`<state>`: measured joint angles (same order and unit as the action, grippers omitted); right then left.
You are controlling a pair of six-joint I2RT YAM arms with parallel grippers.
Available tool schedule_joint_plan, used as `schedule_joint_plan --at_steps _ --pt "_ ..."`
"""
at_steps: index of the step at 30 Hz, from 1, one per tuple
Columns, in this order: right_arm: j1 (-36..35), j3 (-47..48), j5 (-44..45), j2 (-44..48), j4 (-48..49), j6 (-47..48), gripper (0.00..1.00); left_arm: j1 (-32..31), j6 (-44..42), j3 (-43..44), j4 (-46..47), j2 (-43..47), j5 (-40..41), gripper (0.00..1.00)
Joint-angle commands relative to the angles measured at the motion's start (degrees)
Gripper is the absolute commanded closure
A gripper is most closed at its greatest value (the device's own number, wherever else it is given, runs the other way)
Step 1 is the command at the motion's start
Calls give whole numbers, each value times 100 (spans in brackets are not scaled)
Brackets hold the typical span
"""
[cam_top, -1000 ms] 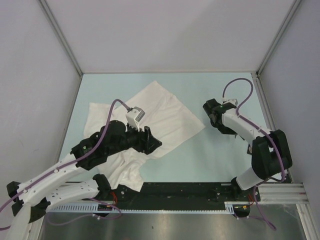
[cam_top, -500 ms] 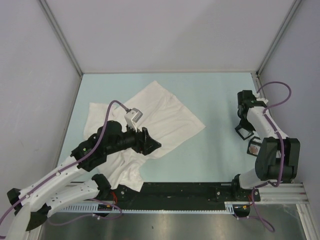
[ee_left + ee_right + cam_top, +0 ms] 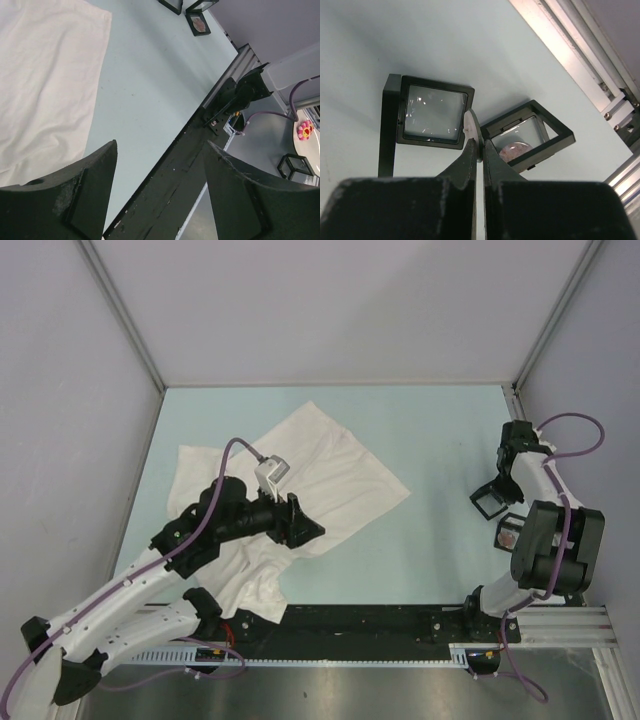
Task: Remove the brooch from the garment
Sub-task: Place the brooch in the brooch box.
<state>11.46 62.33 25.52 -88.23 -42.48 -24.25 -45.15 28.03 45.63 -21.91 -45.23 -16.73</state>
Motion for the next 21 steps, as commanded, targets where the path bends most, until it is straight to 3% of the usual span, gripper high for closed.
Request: schedule_joint_plan --at_steps 1,21 --pt "31 -19 -240 -238 248 70 100 111 -131 -54 301 -12 -252 27" --pt "-39 -36 32 -599 222 140 99 269 -52 -142 363 -82 -392 27"
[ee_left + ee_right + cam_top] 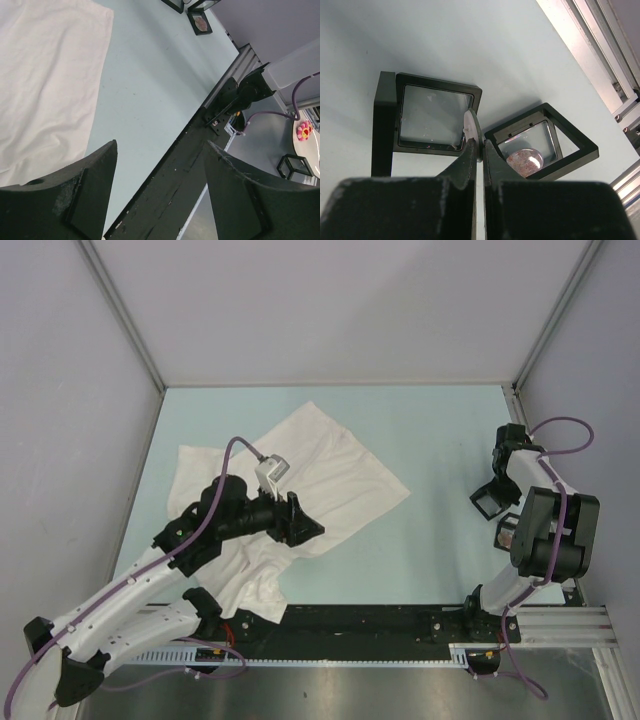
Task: Remove the brooch from the garment
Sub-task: Place the brooch in the brooch box.
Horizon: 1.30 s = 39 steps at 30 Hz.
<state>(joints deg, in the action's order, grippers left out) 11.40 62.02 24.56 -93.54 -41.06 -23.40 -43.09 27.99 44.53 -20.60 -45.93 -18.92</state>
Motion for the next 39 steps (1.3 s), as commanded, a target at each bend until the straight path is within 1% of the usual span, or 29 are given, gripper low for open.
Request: schedule_joint_plan --at_steps 1,10,14,20,27,30,34,39 --pt "-41 3 111 -112 98 55 99 64 -39 -41 241 -21 -191 27" --pt "-59 3 -65 -130 195 81 92 108 -21 -76 276 -30 -253 27" --pt "-50 3 -161 -86 230 99 85 117 -4 -85 293 -39 -297 27" --pt "-41 3 -425 -51 318 134 78 126 22 -120 293 -21 -305 27" --pt "-32 3 -513 20 353 134 78 143 40 -155 337 -21 -358 27" --pt "-24 -6 -531 81 379 143 74 143 66 -182 372 -12 -393 27" --pt "-24 3 -636 169 414 169 64 143 84 -208 390 -21 -411 27" --pt "-15 3 -759 327 467 134 58 152 93 -226 425 5 -420 26"
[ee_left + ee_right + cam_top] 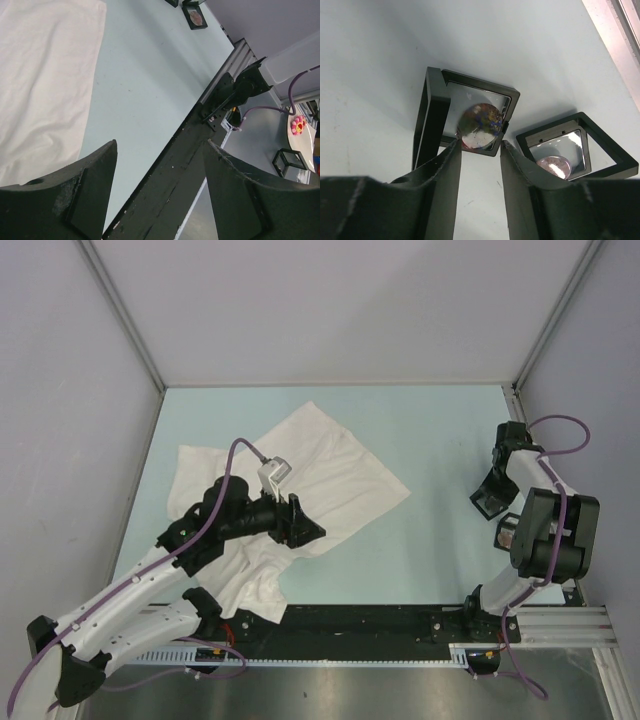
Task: Remove the brooch from the garment
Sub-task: Place the brooch in the brooch box, then reset both arms
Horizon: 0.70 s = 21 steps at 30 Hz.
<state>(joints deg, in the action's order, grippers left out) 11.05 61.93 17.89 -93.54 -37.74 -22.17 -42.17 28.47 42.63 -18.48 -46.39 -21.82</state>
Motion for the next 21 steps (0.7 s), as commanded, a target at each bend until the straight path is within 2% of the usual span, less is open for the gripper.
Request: schedule_joint_plan --at_steps 1,11,15,18,19,21 --pt "11 12 -101 362 135 20 56 60 53 -44 196 51 -129 26" --pt "-32 3 21 994 -426 -6 49 95 89 -45 134 148 -103 26" --pt "-445 12 390 1583 -822 -68 46 130 98 131 -120 253 -33 26" --pt "-1120 47 330 2215 -981 -199 44 148 10 421 -419 306 81 26" --pt "-1784 73 312 2382 -1025 -321 42 148 -8 604 -515 332 125 26" --pt "-2508 230 111 2734 -1069 -367 40 157 -60 816 -779 429 327 26"
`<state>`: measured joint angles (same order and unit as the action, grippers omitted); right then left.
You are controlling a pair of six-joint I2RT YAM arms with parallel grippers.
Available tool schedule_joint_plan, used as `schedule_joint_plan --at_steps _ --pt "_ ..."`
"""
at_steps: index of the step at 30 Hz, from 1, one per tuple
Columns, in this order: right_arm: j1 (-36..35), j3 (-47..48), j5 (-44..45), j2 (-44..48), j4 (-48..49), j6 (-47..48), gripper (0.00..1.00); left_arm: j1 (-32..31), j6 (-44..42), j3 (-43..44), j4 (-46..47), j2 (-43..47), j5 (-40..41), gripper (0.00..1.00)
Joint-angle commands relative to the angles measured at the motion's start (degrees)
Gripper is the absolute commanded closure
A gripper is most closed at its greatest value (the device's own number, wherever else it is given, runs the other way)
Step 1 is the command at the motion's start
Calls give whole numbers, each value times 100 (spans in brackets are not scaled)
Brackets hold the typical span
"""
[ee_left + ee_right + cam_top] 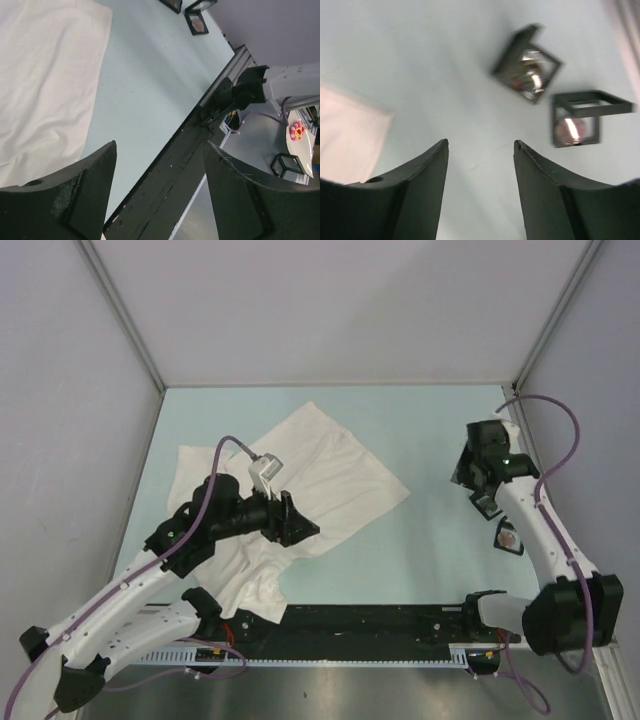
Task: Remove the brooch from the garment
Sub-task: Reset both arms
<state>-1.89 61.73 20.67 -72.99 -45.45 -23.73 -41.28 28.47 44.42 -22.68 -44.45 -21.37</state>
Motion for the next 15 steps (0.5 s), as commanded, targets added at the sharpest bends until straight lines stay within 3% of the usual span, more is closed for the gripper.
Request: schedule_joint_plan --at_steps 1,2,6,9,10,12,15 --pt "-1556 312 -264 777 -280 -220 38 76 -69 838 -439 269 378 26" --pt "-2273 391 -343 960 -158 -246 36 85 -78 944 -587 322 492 25" --pt "-3728 804 -301 1356 220 -273 21 94 9 1524 -983 568 940 24" --pt "-4177 1007 -674 1672 545 -265 13 94 80 1920 -1169 665 1178 22" --pt "-4240 1068 -817 1761 755 -255 2 94 97 2069 -1195 718 1257 20" --pt "-4442 1069 -1082 2111 915 -194 0 94 185 2210 -1213 779 1310 19" --pt "-4794 1016 -837 2507 1153 26 0 93 369 2281 -1151 867 1381 8"
